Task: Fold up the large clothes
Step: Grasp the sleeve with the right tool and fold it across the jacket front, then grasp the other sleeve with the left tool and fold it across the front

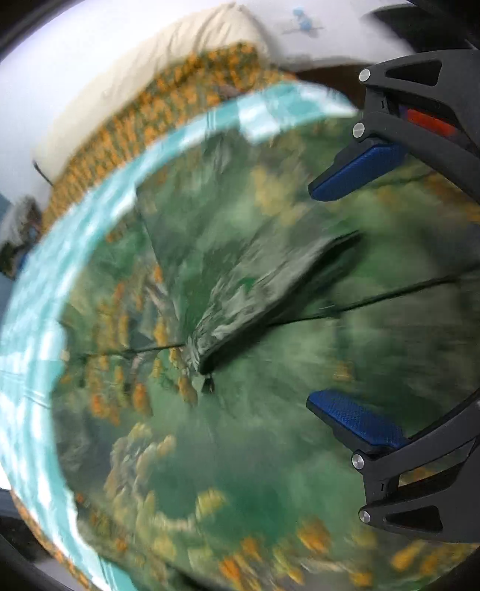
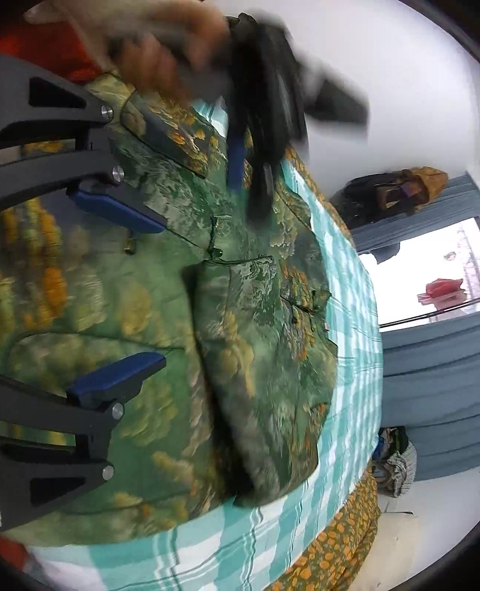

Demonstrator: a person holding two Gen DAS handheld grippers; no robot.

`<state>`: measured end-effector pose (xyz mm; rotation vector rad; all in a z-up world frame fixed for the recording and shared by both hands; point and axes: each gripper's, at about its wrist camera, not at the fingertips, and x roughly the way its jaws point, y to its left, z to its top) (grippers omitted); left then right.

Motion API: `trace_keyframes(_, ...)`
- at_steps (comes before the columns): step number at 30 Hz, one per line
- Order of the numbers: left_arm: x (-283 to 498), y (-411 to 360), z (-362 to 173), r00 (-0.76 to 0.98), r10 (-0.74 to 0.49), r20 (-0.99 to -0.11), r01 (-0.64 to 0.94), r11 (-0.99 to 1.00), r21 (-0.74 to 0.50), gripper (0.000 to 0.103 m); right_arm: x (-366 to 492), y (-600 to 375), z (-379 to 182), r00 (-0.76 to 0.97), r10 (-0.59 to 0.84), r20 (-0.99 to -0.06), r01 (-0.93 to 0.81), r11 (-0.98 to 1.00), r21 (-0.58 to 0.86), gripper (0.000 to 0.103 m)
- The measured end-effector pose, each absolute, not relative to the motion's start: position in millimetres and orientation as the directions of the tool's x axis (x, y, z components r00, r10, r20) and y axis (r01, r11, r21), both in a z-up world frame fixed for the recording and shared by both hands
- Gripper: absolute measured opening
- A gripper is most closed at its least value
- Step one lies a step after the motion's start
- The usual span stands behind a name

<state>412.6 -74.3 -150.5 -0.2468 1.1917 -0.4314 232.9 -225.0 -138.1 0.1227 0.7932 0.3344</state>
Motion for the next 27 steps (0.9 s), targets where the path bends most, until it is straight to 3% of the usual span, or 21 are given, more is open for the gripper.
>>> trace_keyframes(4, 436.3, -99.8, -162.5, 0.333, -0.354, -0.874, 0.192, 0.933, -0.305, 0.083, 228.4, -231.3, -143.6, 0.647, 0.358, -0.674, -0.223, 0.933, 0.282, 0.068)
trace_keyframes(7, 437.9, -113.0, -156.5, 0.357, -0.317, -0.878, 0.235, 0.941, -0.244, 0.058, 225.9, -233.8, -145.9, 0.651, 0.361, -0.667, -0.236, 0.932, 0.274, 0.068)
trace_keyframes(9, 438.7, -118.6, -154.2, 0.362, -0.297, -0.884, 0.244, 0.945, -0.218, 0.029, 226.1, -236.0, -146.2, 0.655, 0.360, -0.665, -0.244, 0.933, 0.265, 0.068)
trace_keyframes(12, 439.5, -118.3, -149.6, 0.372, -0.291, -0.882, 0.244, 0.947, -0.209, 0.011, 228.0, -239.0, -145.2, 0.657, 0.371, -0.656, -0.248, 0.928, 0.277, 0.068)
trace_keyframes(23, 441.6, -117.5, -94.6, 0.497, -0.275, -0.823, 0.328, 0.938, -0.115, 0.007, 227.0, -253.1, -140.5, 0.684, 0.365, -0.631, -0.215, 0.928, 0.303, 0.068)
trace_keyframes(27, 474.2, -78.8, -73.9, 0.552, -0.245, -0.797, 0.264, 0.958, -0.112, 0.007, 233.6, -277.8, -127.9, 0.723, 0.335, -0.604, -0.167, 0.933, 0.318, 0.068)
